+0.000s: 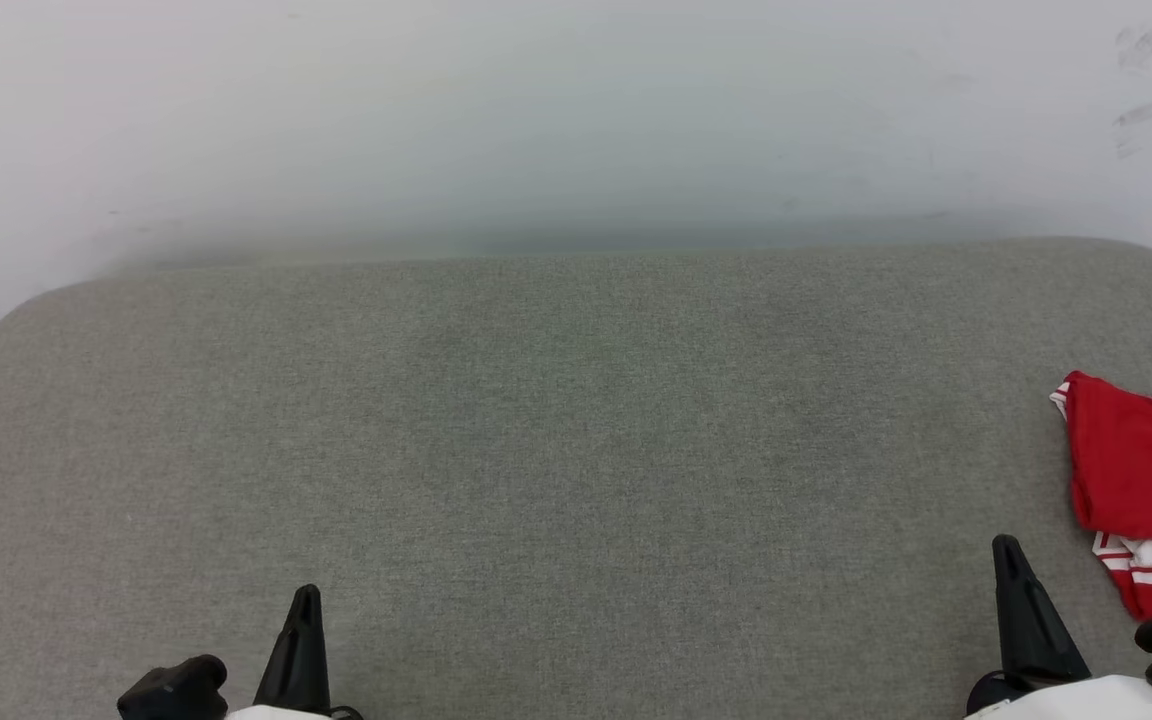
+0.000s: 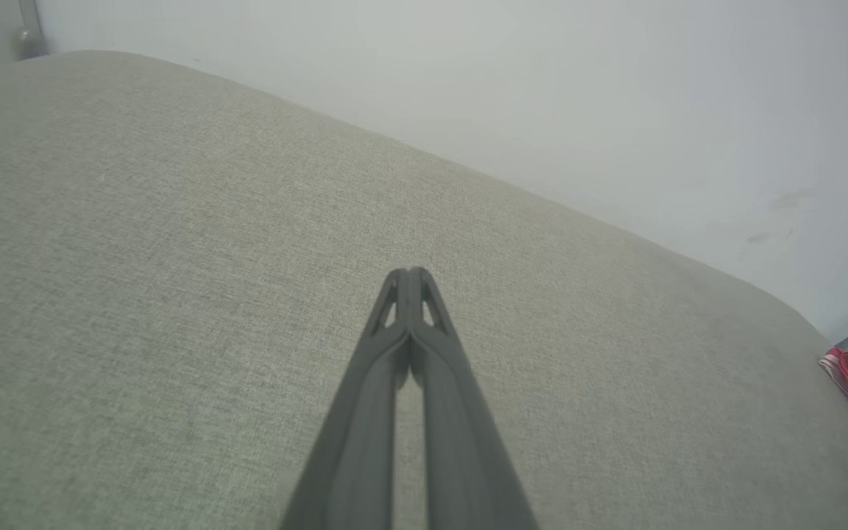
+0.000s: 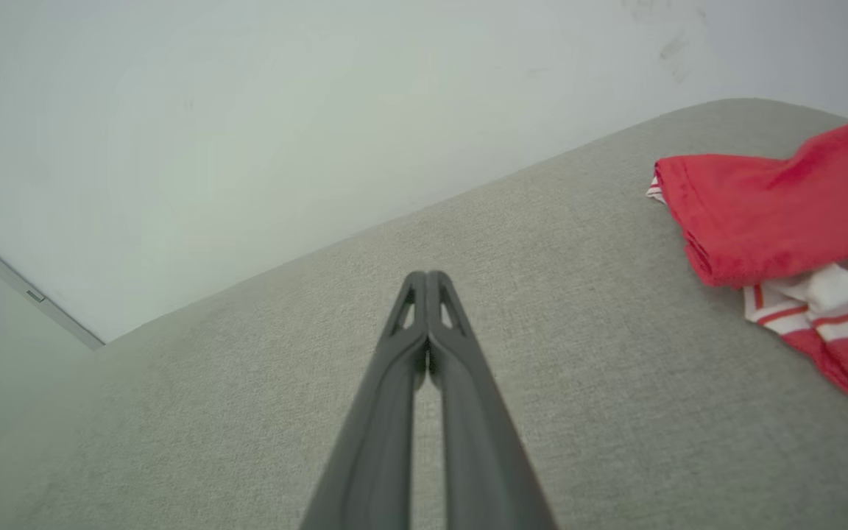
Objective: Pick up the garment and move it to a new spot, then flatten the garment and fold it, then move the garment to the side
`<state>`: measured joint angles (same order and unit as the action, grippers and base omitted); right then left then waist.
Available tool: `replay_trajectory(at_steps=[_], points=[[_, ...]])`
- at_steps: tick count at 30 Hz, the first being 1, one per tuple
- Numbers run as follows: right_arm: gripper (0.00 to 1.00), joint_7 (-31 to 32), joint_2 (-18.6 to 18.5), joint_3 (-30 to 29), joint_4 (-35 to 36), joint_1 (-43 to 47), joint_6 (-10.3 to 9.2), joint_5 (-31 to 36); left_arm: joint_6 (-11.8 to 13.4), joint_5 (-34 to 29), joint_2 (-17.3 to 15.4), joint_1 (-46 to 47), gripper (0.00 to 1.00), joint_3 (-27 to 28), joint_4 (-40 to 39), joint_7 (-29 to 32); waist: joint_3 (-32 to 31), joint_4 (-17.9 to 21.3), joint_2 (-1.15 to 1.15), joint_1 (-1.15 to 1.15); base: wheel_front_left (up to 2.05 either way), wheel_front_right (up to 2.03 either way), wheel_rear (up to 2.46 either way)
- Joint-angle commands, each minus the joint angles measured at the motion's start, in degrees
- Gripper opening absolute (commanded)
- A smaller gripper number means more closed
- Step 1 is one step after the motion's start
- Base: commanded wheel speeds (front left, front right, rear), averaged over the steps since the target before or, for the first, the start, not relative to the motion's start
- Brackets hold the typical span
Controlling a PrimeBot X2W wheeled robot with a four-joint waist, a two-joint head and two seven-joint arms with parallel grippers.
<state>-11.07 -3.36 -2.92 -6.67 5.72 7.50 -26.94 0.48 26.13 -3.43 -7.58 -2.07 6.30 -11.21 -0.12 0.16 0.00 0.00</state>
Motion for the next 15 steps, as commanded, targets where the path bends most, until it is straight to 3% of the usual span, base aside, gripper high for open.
replay_trajectory(at_steps=[1, 15], points=[[0.00, 0.4, -0.6, 0.0, 0.4, -1.7, 0.00, -2.5, -0.4, 2.5, -0.5, 1.7, 0.00, 0.2, -0.4, 0.4, 0.0, 0.0, 0.00, 0.00, 0.00, 0.00, 0.00], [0.00, 3.2, -0.9, 0.0, -1.1, -3.8, 0.00, -15.6, -2.0, 15.8, -1.0, 4.2, 0.00, 1.1, 1.3, 3.1, 0.0, 0.0, 0.00, 0.00, 0.00, 0.00, 0.00]])
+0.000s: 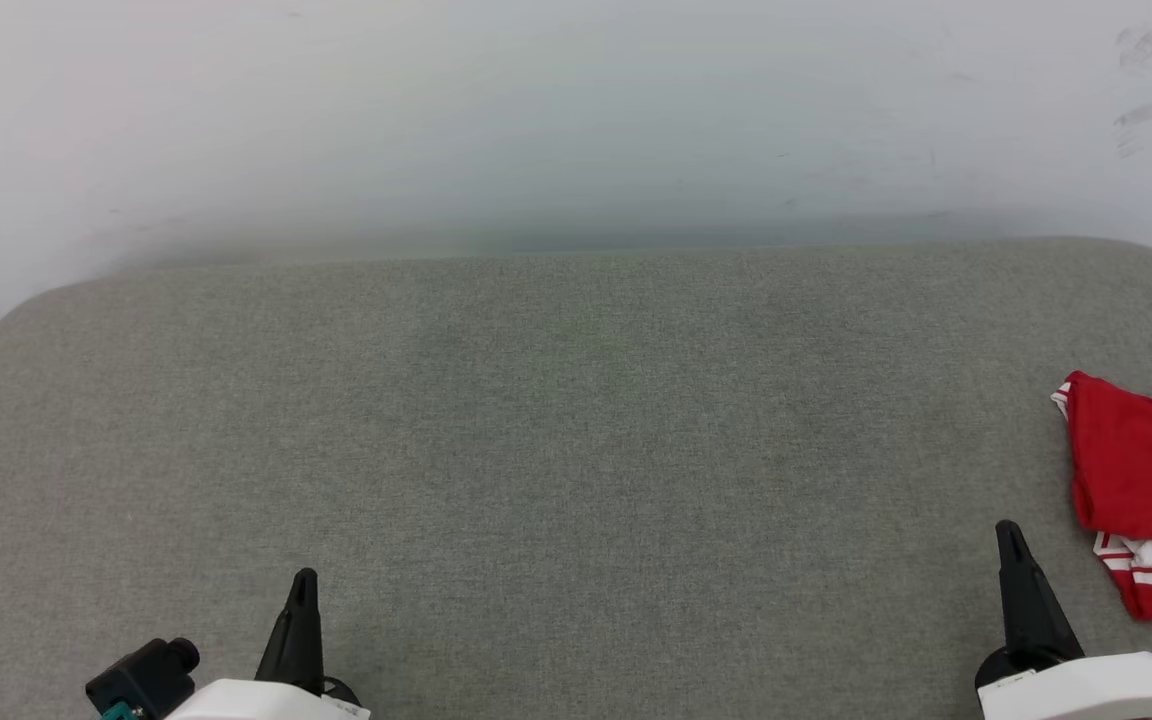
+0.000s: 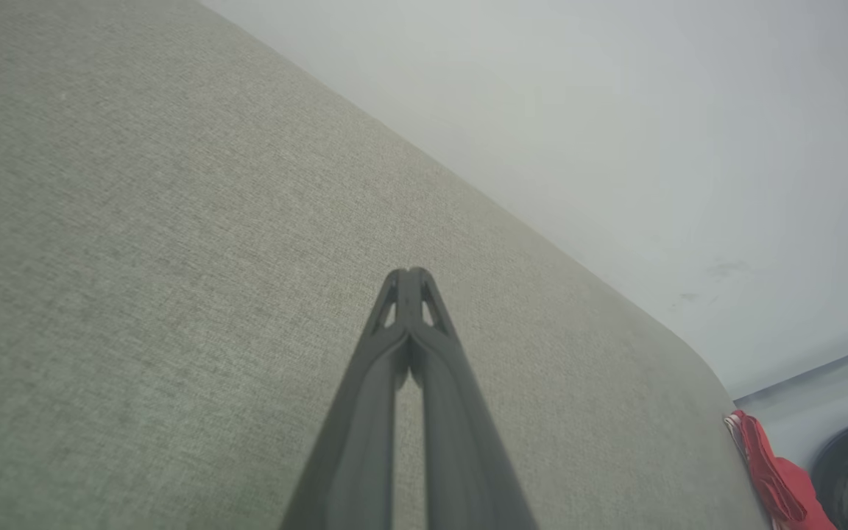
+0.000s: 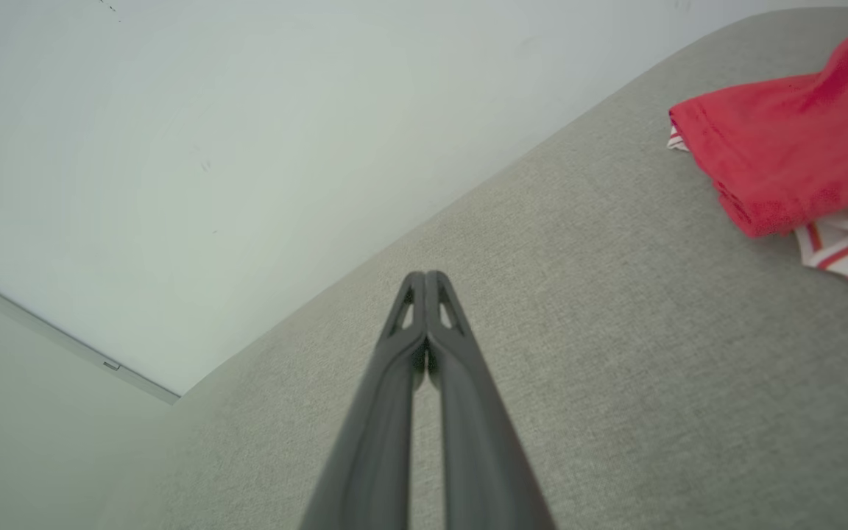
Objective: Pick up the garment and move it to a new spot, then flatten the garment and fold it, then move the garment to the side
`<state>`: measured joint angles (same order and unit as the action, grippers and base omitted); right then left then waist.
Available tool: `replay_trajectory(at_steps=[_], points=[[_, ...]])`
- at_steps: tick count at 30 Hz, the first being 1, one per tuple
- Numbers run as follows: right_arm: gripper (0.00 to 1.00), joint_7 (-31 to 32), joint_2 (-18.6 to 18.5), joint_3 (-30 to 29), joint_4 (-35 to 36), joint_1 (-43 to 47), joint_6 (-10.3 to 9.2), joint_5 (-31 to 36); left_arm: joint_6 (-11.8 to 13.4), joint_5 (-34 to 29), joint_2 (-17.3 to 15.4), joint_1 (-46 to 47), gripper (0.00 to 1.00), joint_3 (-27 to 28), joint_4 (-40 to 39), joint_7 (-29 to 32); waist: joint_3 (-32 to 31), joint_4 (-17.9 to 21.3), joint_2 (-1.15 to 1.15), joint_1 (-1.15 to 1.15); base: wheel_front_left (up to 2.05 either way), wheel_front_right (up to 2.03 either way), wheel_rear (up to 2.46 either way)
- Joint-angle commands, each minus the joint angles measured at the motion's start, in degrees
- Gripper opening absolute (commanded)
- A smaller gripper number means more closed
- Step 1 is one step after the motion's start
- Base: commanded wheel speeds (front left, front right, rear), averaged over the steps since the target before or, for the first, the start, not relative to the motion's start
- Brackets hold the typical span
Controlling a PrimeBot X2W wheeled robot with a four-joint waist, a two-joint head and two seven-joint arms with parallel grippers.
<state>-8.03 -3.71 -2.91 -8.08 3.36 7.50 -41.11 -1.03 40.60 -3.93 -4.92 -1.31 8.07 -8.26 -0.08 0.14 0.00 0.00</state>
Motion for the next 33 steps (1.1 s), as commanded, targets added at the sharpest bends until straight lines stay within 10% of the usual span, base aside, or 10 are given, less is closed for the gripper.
replay_trajectory(at_steps=[1, 33], points=[[0.00, 0.4, -0.6, 0.0, 0.3, -1.6, 0.00, -2.3, -0.6, 2.2, -0.5, 1.7, 0.00, 0.4, -0.4, 0.4, 0.0, 0.0, 0.00, 0.00, 0.00, 0.00, 0.00], [0.00, 5.7, -0.8, -0.6, -2.3, -5.3, 0.00, -24.5, -3.2, 24.8, -0.7, 6.0, 0.00, 2.5, 2.2, 5.7, 0.1, 0.0, 0.00, 0.00, 0.00, 0.00, 0.00]])
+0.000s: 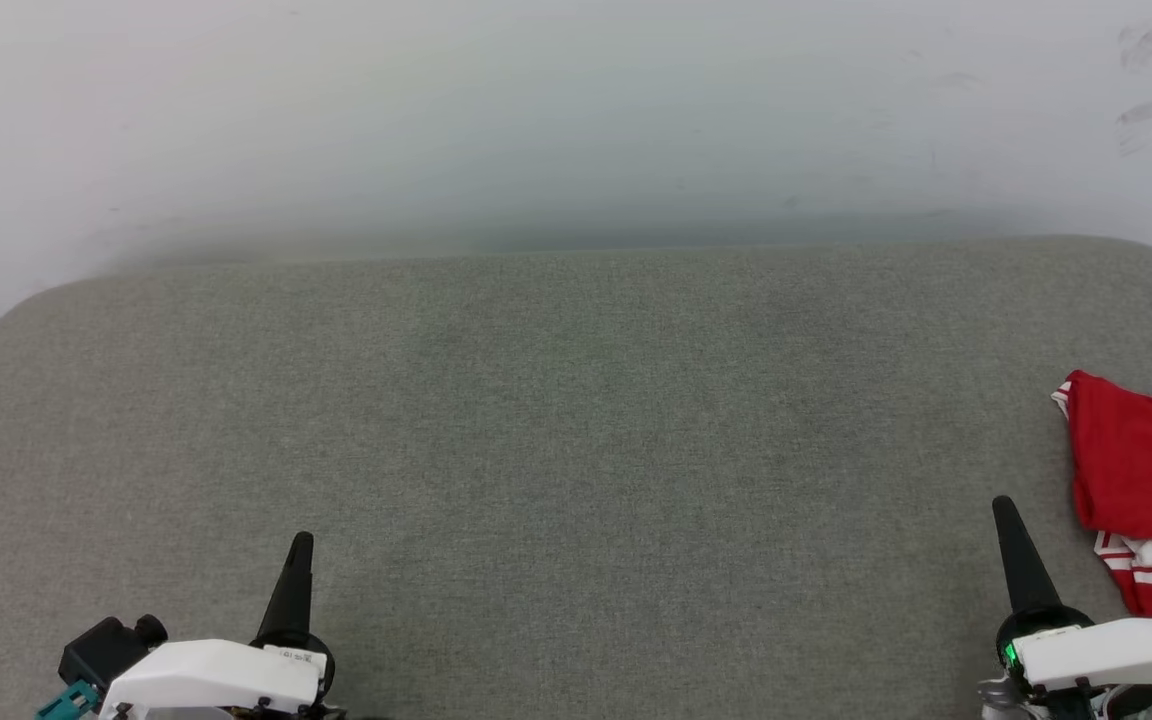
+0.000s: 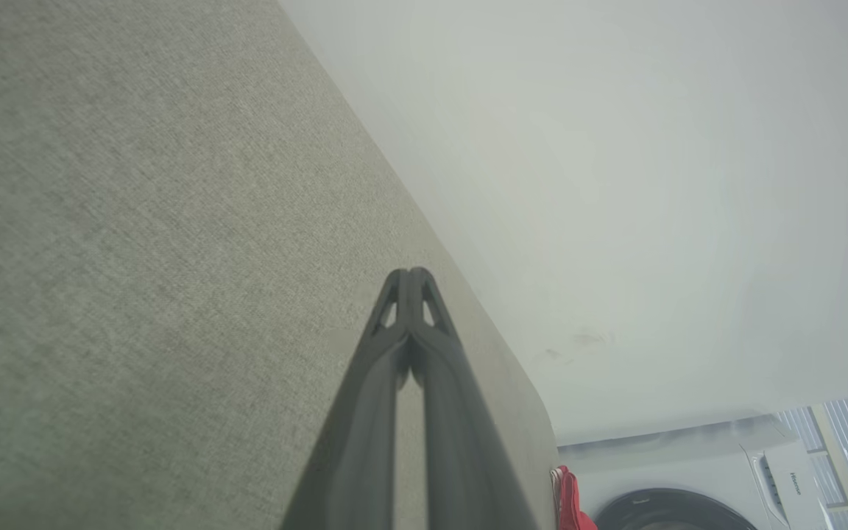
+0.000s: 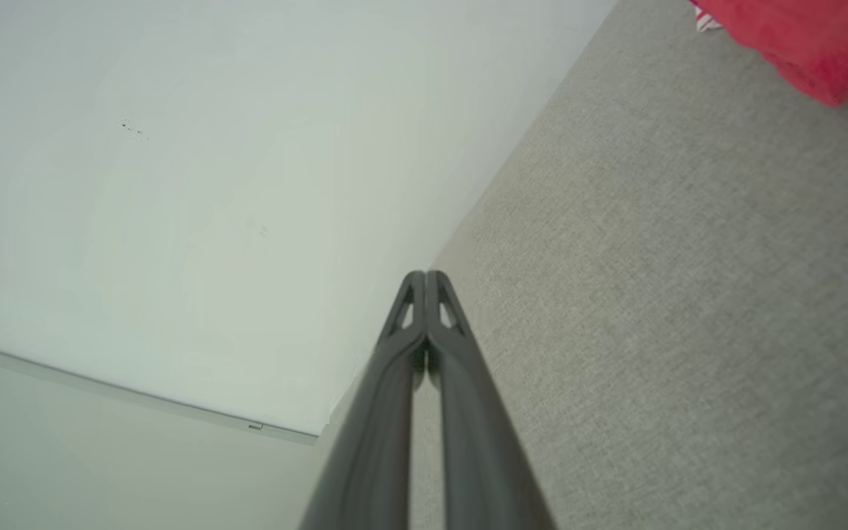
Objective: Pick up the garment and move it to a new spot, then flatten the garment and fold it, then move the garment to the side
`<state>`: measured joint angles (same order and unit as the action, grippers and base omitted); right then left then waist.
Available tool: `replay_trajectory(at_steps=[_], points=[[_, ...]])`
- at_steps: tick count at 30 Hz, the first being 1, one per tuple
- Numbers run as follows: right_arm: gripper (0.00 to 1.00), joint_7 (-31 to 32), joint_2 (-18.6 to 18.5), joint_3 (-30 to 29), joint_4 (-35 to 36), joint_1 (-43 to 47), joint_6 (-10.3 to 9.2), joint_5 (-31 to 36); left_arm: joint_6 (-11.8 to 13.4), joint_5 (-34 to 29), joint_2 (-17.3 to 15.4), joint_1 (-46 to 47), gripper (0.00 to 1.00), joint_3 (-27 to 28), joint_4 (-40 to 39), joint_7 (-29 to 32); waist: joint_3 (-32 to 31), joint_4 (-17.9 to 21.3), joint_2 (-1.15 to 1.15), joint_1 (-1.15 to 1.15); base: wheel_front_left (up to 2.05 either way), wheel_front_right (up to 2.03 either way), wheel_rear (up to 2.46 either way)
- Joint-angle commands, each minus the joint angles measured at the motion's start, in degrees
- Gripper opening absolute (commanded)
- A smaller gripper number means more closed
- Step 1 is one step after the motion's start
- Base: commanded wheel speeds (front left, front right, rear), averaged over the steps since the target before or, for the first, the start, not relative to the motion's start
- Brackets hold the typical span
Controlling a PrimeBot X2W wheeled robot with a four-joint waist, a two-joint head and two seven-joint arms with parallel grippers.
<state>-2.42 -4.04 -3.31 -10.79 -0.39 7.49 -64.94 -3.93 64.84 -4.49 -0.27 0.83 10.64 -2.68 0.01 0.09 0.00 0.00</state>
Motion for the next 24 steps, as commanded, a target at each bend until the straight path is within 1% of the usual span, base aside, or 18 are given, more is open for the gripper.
replay_trajectory(at_steps=[1, 24], points=[[0.00, 0.3, -0.5, -0.2, 0.3, -1.6, 0.01, -1.2, -0.4, 1.2, -0.2, 1.4, 0.00, 0.4, -0.3, 0.3, 0.0, 0.0, 0.00, 0.00, 0.00, 0.00, 0.00], [0.00, 3.6, -0.3, -0.8, -1.3, -3.6, 0.00, -13.8, -1.9, 13.9, 0.0, 3.8, 0.00, 1.9, 1.3, 3.6, 0.1, 0.0, 0.00, 0.00, 0.00, 0.00, 0.00]])
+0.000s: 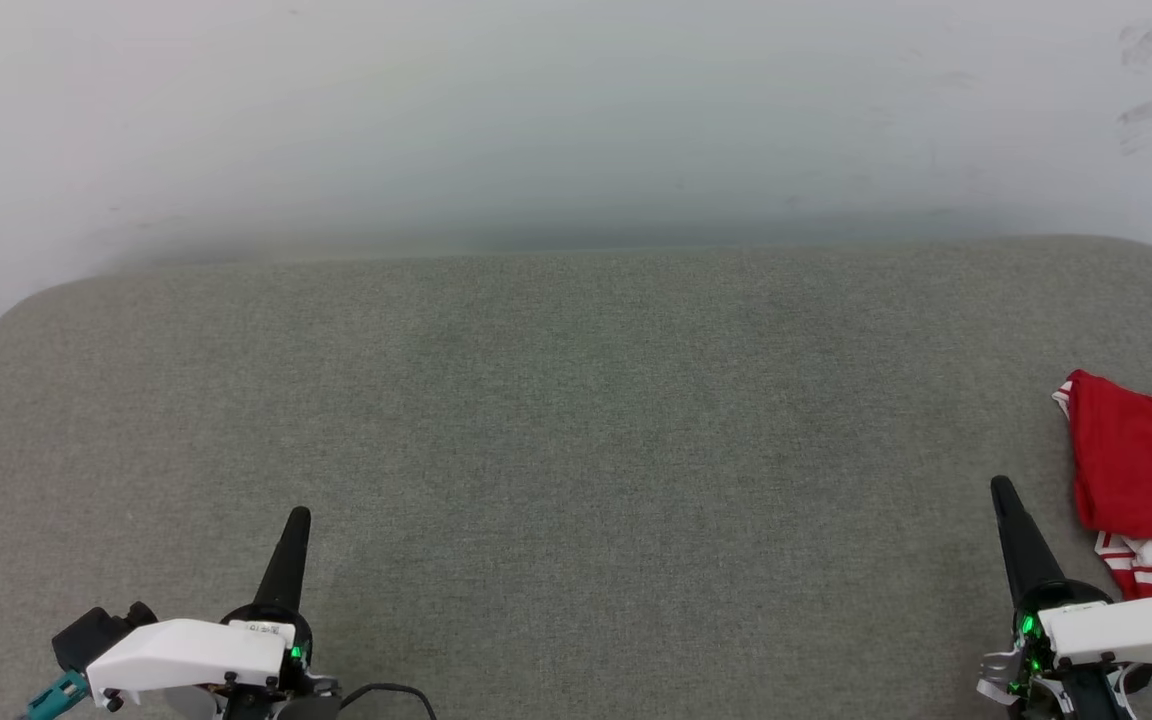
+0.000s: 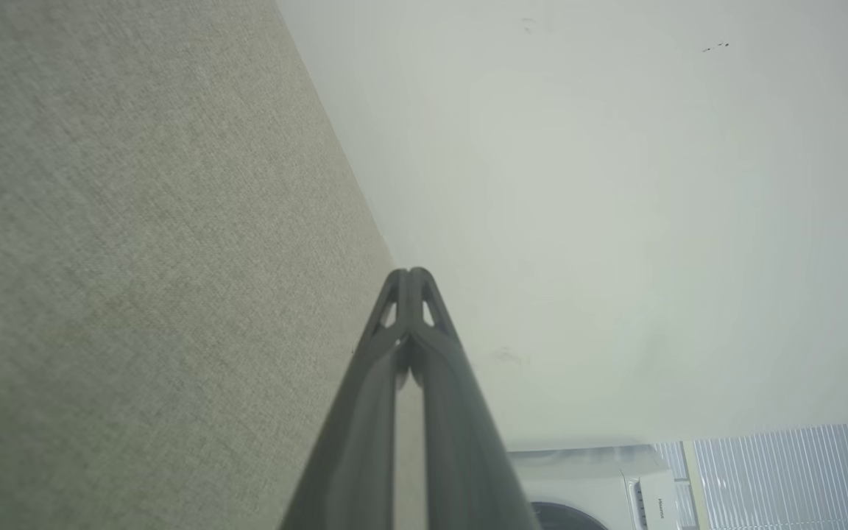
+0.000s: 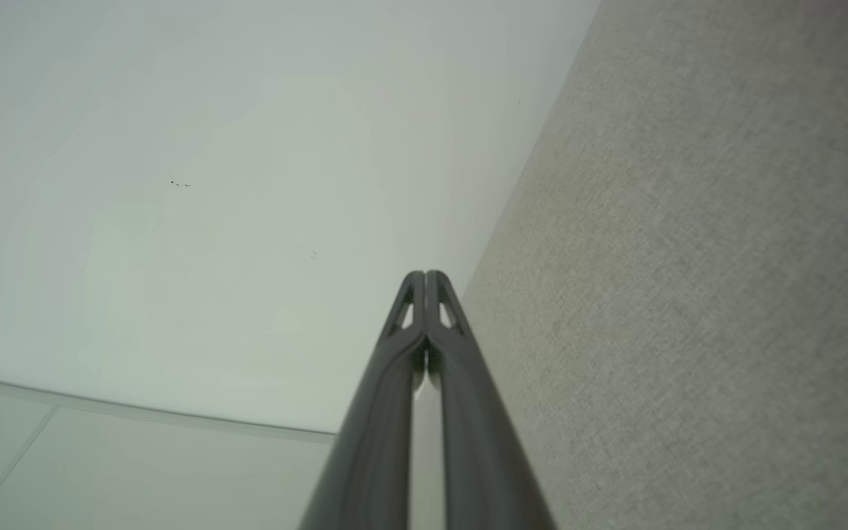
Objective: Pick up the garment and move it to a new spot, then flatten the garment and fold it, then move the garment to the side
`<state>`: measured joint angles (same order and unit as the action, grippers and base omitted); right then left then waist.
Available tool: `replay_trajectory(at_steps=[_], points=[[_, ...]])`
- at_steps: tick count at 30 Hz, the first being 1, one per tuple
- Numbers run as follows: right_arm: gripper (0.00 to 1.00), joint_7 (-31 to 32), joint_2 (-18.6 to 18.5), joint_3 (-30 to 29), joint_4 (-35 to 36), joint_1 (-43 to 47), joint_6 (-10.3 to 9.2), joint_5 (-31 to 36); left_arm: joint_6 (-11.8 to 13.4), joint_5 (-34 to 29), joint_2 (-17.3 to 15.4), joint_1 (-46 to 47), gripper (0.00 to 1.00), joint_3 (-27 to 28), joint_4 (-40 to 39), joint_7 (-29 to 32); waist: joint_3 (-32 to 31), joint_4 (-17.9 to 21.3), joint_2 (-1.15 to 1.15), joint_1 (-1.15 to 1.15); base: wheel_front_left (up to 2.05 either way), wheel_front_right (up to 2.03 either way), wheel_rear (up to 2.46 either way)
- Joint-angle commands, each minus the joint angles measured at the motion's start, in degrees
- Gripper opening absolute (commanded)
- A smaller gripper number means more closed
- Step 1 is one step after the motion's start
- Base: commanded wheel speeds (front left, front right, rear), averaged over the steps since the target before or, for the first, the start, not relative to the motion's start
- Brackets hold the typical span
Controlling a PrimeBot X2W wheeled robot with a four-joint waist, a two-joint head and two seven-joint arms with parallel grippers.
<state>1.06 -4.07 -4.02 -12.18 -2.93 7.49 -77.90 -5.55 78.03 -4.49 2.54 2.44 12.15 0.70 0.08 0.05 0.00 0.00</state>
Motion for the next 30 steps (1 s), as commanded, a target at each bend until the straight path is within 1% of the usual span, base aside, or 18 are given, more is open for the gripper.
replay_trajectory(at_steps=[1, 11, 12, 30], points=[[0.00, 0.3, -0.3, -0.1, 0.0, -1.1, 0.00, -1.3, -0.3, 1.2, 0.0, 1.1, 0.00, 0.3, -0.1, 0.3, 0.0, 0.0, 0.00, 0.00, 0.00, 0.00, 0.00], [0.00, 1.6, -0.2, -0.4, -0.5, -2.0, 0.00, -5.9, -0.9, 5.9, 0.1, 2.0, 0.00, 1.0, 0.5, 1.7, 0.0, 0.0, 0.00, 0.00, 0.00, 0.00, 0.00], [0.00, 2.0, -0.2, -0.5, -0.7, -2.1, 0.00, -7.2, -1.1, 7.3, 0.1, 2.3, 0.00, 1.1, 0.7, 2.1, 0.0, 0.0, 0.00, 0.00, 0.00, 0.00, 0.00], [0.00, 4.0, 0.1, -0.9, -1.6, -3.4, 0.00, -14.1, -1.9, 14.3, 0.3, 3.7, 0.00, 2.2, 1.7, 4.1, 0.1, 0.0, 0.00, 0.00, 0.00, 0.00, 0.00]])
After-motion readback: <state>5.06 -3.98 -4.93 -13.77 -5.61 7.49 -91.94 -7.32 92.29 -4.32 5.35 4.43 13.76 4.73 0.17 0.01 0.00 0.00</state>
